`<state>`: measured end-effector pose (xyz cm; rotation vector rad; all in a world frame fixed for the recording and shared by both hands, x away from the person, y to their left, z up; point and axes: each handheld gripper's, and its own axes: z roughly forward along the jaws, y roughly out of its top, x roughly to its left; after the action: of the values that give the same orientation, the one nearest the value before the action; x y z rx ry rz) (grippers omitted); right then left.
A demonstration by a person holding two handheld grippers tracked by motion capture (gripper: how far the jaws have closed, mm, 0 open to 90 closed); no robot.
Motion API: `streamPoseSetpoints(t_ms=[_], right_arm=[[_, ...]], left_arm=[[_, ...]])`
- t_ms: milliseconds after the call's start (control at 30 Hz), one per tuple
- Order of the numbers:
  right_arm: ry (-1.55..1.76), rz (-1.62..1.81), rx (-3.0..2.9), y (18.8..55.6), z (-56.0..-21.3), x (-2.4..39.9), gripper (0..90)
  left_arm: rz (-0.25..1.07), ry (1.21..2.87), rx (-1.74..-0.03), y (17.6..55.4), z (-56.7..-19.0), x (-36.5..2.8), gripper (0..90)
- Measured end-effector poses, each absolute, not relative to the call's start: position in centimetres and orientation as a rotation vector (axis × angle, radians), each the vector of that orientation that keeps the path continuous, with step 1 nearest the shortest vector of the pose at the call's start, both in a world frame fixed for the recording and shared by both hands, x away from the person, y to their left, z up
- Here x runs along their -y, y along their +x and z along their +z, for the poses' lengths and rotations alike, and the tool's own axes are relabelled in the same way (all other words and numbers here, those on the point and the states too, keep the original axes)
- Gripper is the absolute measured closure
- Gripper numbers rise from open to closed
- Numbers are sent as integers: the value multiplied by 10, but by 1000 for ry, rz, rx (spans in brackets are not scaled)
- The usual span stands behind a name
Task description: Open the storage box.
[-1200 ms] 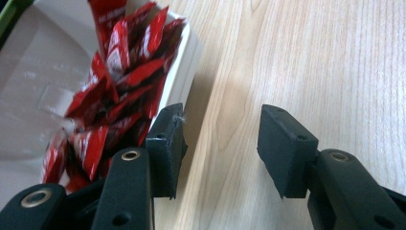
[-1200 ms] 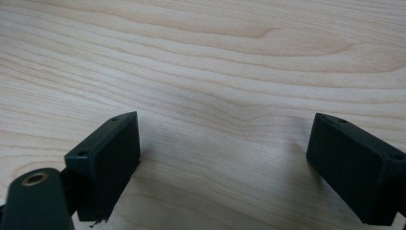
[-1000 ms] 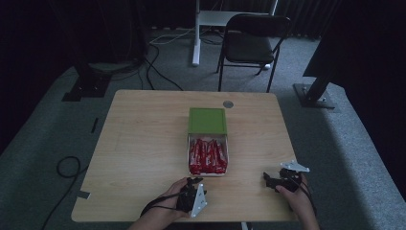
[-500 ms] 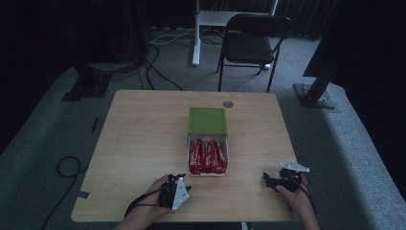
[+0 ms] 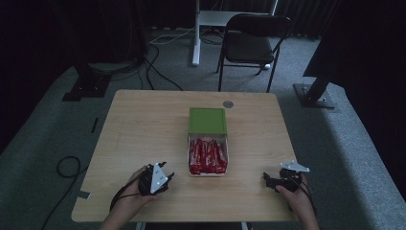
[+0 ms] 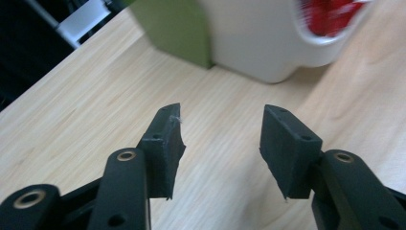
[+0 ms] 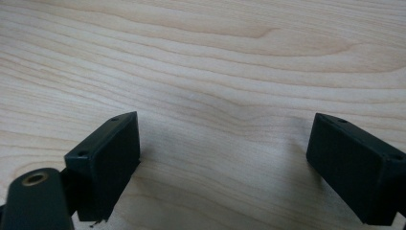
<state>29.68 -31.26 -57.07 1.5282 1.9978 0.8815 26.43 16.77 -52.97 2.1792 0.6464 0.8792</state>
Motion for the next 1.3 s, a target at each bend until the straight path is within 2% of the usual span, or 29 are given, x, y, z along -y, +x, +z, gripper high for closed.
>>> streamPoseSetpoints(t_ms=[367,533,700,933,1300], right_arm=[[1528,881,-1998,297,-571,313,108],[1527,881,-1998,297,-571,313,107],[1527,881,-1998,297,-571,313,107],[1527,881,-1998,297,-571,313,107],[1525,880,-1999,297,-571,313,107]], left_arm=[[836,2096,-874,271,-534,-217,394],[767,2063,-994,272,-535,-236,279],[693,2029,-1062,273,-538,-248,214],[730,1988,-1136,278,-543,-259,116],[715,1914,-1285,285,-556,-274,87]])
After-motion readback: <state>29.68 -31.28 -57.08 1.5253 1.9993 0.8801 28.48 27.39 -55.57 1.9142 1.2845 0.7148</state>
